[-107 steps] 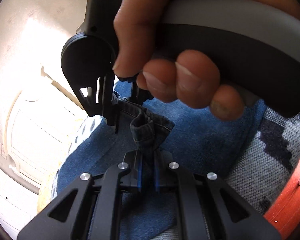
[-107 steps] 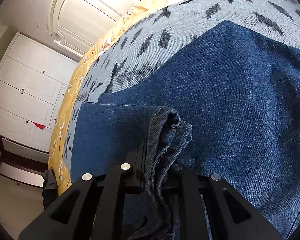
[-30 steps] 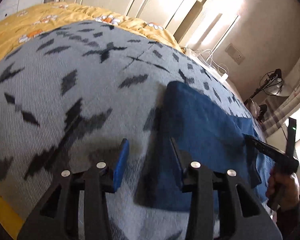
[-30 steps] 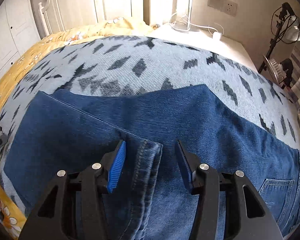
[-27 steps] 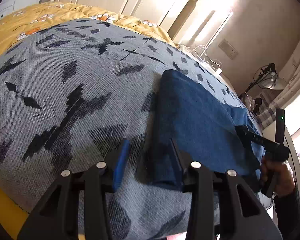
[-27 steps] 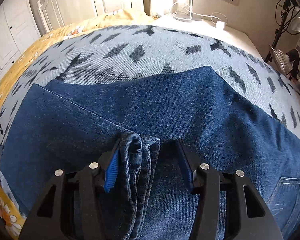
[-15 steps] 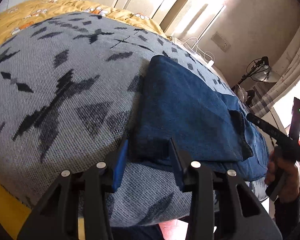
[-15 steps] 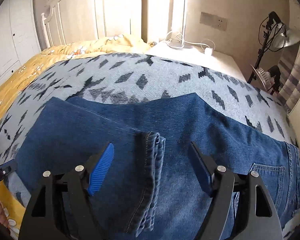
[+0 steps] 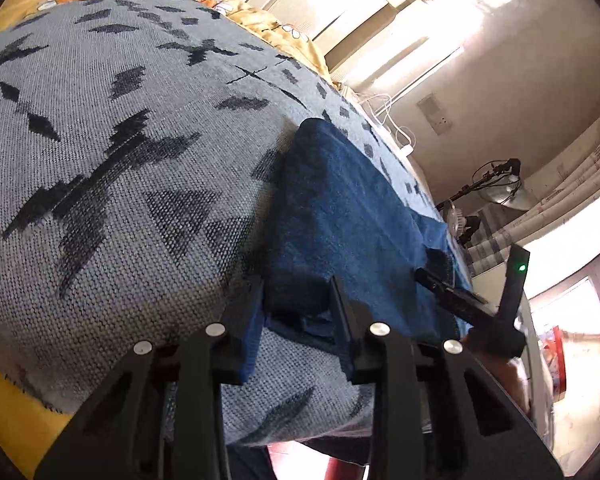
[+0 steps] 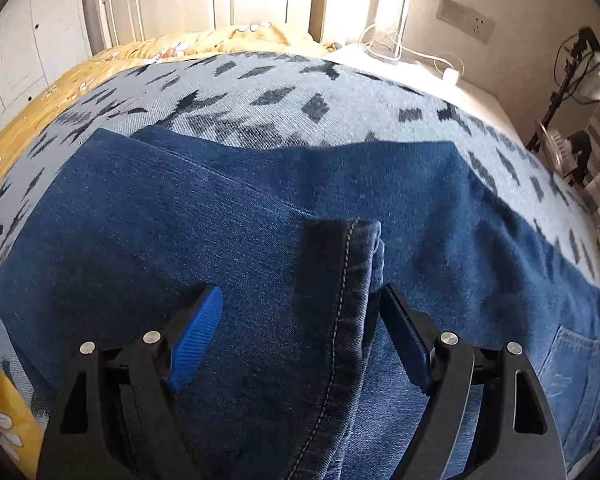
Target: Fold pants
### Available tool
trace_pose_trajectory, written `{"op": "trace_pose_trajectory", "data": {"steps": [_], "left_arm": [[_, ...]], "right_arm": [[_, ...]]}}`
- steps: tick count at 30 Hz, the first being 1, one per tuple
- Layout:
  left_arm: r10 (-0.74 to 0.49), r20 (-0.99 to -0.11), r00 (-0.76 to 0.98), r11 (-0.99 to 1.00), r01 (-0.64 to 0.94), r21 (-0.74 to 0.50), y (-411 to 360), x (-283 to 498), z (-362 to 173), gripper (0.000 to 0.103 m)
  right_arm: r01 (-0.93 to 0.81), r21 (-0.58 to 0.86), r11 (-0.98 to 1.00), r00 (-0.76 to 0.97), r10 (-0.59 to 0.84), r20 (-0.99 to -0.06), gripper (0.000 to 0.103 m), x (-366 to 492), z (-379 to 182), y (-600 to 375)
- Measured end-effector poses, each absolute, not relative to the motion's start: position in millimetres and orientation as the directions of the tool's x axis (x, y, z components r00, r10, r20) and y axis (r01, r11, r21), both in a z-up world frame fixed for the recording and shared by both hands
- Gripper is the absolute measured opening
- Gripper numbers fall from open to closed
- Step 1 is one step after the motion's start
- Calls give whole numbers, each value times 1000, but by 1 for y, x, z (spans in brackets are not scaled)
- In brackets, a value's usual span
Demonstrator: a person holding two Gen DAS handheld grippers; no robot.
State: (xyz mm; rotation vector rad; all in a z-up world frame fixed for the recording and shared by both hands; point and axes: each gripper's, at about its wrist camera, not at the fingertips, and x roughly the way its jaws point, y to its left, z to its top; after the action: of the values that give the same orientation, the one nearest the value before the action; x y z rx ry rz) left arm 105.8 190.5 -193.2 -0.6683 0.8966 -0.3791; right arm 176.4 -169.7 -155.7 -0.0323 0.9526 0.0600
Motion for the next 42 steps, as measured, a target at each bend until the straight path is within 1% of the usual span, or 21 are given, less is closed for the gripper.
{"op": "trace_pose_trajectory", "data": {"steps": [2,3,4,9,11,15,17,19,21,23,25,28,32,34,36,38,39,42], "left_arm": [[-596,-558,577,690,12,-724,196,107,-196,30],[-602,-558,572,680,1,-733,197,108,-199,31],[-605,-561,565,676,-7,-737,197,109,-201,31],[-609,-576,546,678,-19,-735,194,114,-202,38],[-601,-592,538,692,-22,-722,190,115,-202,37],[-648,-543,534,647,10,-763,187,108,-195,38],[-651,-542,532,636,-9,-772,189,110,-198,41],[-662,-519,541,593,-46,-804,196,111,-205,40],[-645,-527,554,580,-94,-809,199,111,-209,35],[-639,-550,537,609,-84,-789,192,111,-207,33],[-637,-565,524,637,-53,-769,185,113,-201,36],[-632,-554,542,622,-72,-780,193,116,-201,36],[-620,-583,526,663,-46,-747,186,122,-199,33],[-615,-589,524,676,-33,-736,184,122,-196,27],[-618,-587,524,676,-27,-736,186,121,-193,18],[-610,-581,538,691,3,-723,184,118,-185,16],[-603,-578,550,702,21,-712,183,115,-179,16],[-570,-584,578,741,54,-669,174,110,-168,15]], "right_arm": [[-55,27,998,573,54,-818,83,175,-159,-173],[-52,36,998,571,59,-819,84,175,-159,-174],[-53,39,998,570,62,-819,84,174,-160,-174],[-61,40,997,567,68,-821,86,175,-160,-175],[-63,43,997,571,71,-818,86,175,-160,-176],[-66,47,997,578,76,-813,87,174,-160,-177],[-67,50,997,579,79,-812,87,174,-160,-178],[-69,51,996,579,82,-811,88,174,-161,-178],[-71,53,996,580,84,-811,88,175,-161,-178],[-70,54,996,580,84,-810,88,174,-161,-178],[-71,54,996,581,85,-810,88,174,-161,-178],[-70,53,996,580,84,-810,88,175,-161,-178],[-69,54,996,576,84,-813,88,175,-161,-179],[-69,53,996,567,83,-819,88,177,-160,-179],[-67,46,997,542,75,-837,88,180,-156,-178],[-48,-2,999,527,24,-849,88,180,-146,-175],[-39,-28,999,546,-2,-838,88,177,-134,-172],[-107,20,994,565,78,-821,88,174,-102,-150]]}}
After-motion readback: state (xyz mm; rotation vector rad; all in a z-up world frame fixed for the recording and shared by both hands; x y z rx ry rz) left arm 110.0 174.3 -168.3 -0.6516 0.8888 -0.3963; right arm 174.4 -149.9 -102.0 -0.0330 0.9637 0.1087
